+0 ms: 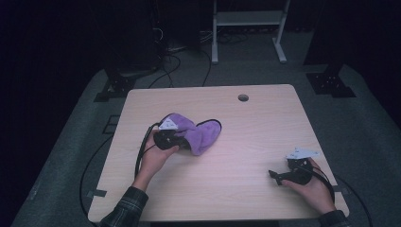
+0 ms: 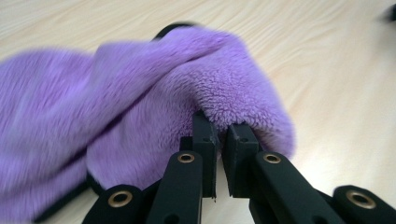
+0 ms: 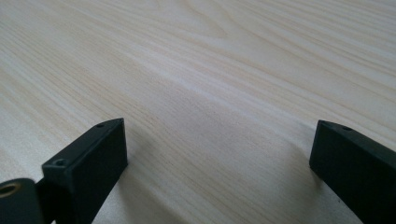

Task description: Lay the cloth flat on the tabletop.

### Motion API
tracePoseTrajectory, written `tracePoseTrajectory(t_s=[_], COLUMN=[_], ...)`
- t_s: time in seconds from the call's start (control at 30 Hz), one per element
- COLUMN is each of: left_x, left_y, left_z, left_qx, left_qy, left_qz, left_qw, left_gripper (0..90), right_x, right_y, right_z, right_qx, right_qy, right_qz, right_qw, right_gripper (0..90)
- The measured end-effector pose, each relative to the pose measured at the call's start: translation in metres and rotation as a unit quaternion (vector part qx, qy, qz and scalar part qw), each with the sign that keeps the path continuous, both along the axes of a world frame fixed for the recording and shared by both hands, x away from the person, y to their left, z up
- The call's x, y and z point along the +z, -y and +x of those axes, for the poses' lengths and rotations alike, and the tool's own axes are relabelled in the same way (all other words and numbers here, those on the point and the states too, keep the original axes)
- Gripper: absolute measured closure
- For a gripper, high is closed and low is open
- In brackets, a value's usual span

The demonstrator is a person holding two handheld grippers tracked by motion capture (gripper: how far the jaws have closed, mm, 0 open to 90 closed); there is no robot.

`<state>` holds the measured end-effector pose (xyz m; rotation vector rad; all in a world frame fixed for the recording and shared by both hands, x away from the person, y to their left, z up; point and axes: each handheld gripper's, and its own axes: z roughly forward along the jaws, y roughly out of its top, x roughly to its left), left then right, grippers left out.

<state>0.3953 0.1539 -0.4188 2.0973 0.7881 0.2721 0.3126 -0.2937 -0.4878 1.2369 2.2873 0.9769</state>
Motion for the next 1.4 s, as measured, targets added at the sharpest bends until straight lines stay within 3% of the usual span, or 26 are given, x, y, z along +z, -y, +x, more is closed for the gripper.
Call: tracePoseTrajectory(t_s=[0.13,0.17,0.47,0.5,0.67,0.7,0.73,0.77,0.83,0.87,0.9,1.0,1.2,1.27,1.4], left_x=[0.014,0.024,0.061,0.071,0.101,0.106,0.106,0.117,0.126,0.126,0.131,0.130,0.107,0.096,0.078], left_y=[0.009,0.016,0.029,0.031,0.035,0.036,0.036,0.037,0.038,0.038,0.040,0.041,0.038,0.035,0.028], left_z=[-0.009,-0.016,-0.037,-0.042,-0.055,-0.058,-0.058,-0.064,-0.070,-0.070,-0.074,-0.074,-0.054,-0.044,-0.027], left_qx=[-0.023,-0.036,-0.076,-0.084,-0.103,-0.108,-0.108,-0.114,-0.121,-0.121,-0.125,-0.122,-0.093,-0.076,-0.053], left_qy=[0.006,0.011,0.033,0.041,0.068,0.075,0.075,0.086,0.097,0.097,0.108,0.108,0.077,0.061,0.032], left_qz=[-0.020,-0.034,-0.078,-0.095,-0.139,-0.145,-0.145,-0.158,-0.169,-0.169,-0.170,-0.166,-0.152,-0.144,-0.129], left_qw=[0.9995,0.9987,0.9935,0.9911,0.9827,0.9806,0.9806,0.9772,0.9732,0.9732,0.9716,0.9725,0.9809,0.9847,0.9897], left_gripper=[84.6,84.6,84.8,84.8,84.9,84.9,84.9,84.9,84.9,85.0,84.9,84.9,84.9,84.8,84.5], right_x=[0.000,0.000,0.000,0.000,0.000,0.000,0.000,0.000,0.000,0.000,0.000,0.000,0.000,0.000,0.000], right_y=[0.000,0.000,0.000,0.000,0.000,0.000,0.000,0.000,0.000,0.000,0.000,0.000,0.000,0.000,0.001], right_z=[0.000,0.000,0.000,0.000,0.000,0.000,0.000,0.000,0.000,0.000,0.000,0.000,0.000,0.000,0.000], right_qx=[0.000,0.000,-0.001,0.000,-0.001,-0.001,-0.001,-0.001,0.000,0.000,0.000,0.000,0.000,0.001,0.001], right_qy=[0.001,0.001,0.000,0.001,0.000,0.000,0.000,0.001,0.000,0.000,0.000,0.000,0.001,0.003,0.001], right_qz=[0.000,0.000,0.000,0.000,0.001,0.001,0.001,0.001,0.000,0.000,0.000,0.000,0.000,0.000,0.000], right_qw=[1.0000,1.0000,1.0000,1.0000,1.0000,1.0000,1.0000,1.0000,1.0000,1.0000,1.0000,1.0000,1.0000,1.0000,1.0000], right_gripper=[3.3,3.3,3.3,3.3,3.3,3.3,3.3,3.3,3.3,3.3,3.3,3.3,3.3,3.4,3.4])
